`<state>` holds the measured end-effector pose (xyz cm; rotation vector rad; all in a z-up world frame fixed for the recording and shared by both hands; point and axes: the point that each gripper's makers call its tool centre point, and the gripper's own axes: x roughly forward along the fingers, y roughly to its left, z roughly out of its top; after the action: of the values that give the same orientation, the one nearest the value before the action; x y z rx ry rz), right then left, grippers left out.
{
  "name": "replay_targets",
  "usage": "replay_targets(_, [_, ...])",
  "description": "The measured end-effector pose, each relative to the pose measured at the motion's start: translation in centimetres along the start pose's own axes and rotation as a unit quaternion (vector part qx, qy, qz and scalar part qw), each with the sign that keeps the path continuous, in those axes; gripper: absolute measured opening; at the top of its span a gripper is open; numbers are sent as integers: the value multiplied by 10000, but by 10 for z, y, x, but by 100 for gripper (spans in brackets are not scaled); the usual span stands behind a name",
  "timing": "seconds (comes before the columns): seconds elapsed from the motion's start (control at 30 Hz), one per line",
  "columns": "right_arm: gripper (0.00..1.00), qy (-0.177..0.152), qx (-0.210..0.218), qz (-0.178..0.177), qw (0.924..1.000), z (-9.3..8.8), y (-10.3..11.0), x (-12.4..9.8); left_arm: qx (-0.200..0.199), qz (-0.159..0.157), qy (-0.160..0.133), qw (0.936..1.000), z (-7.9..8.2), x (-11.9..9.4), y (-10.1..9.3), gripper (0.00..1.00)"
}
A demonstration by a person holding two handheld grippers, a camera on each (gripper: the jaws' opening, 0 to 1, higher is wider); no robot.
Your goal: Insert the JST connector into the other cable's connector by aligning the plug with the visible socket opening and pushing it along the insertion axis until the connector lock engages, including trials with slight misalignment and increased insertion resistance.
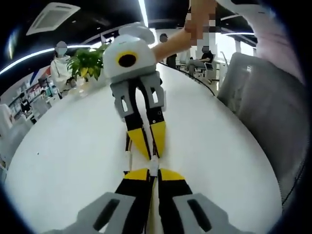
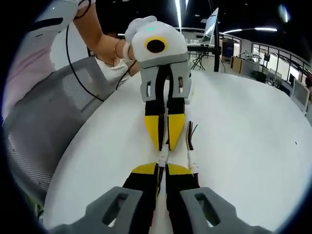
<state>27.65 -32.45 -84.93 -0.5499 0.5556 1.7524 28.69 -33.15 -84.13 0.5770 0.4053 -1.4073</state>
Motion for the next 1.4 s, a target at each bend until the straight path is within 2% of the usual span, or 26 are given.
replay_targets(0.37, [2, 0, -51, -6, 10000, 0, -1, -1, -127, 52, -103, 9999, -1, -1, 3, 0])
replay_targets(0.4, [2, -10, -49, -8, 10000, 0, -2, -1, -177, 41, -138, 9997, -1, 0, 3, 0])
replay_targets(0.43, [3, -39, -99, -20, 9999, 2, -2, -1, -209, -104, -234, 9995, 2, 2, -3, 0])
replay_targets(0.5, [3, -1, -134, -27, 9999, 1, -2, -2, -187, 40, -187, 9996, 0, 1, 3, 0])
replay_targets(0.77, [3, -2, -226, -58, 9997, 1, -3, -4, -245, 77, -206, 9995, -1, 1, 5, 0])
replay_targets(0.87, [4, -11, -186, -140, 9997, 0, -3, -4, -353, 122, -184, 9991, -1, 1, 5, 0])
replay_targets(1.03, [4, 11, -205, -272, 9994, 0, -1, -3, -297, 157, -106, 9994, -3, -1, 4, 0])
replay_targets(1.23, [4, 6, -222, -438, 9988, -1, -2, -4, -397, 318, -69, 9987, -5, -3, 5, 0])
replay_targets(1.27, [4, 11, -229, -460, 9987, -1, -1, -4, -416, 365, -50, 9985, -5, -3, 6, 1])
replay_targets(1.33, [5, 26, -247, -494, 9985, -1, -1, -4, -719, 586, 1, 9957, -8, -6, 12, 6])
replay_targets(1.4, [7, 50, -233, -550, 9982, -1, 0, -3, -729, 648, 48, 9952, -9, -7, 13, 8])
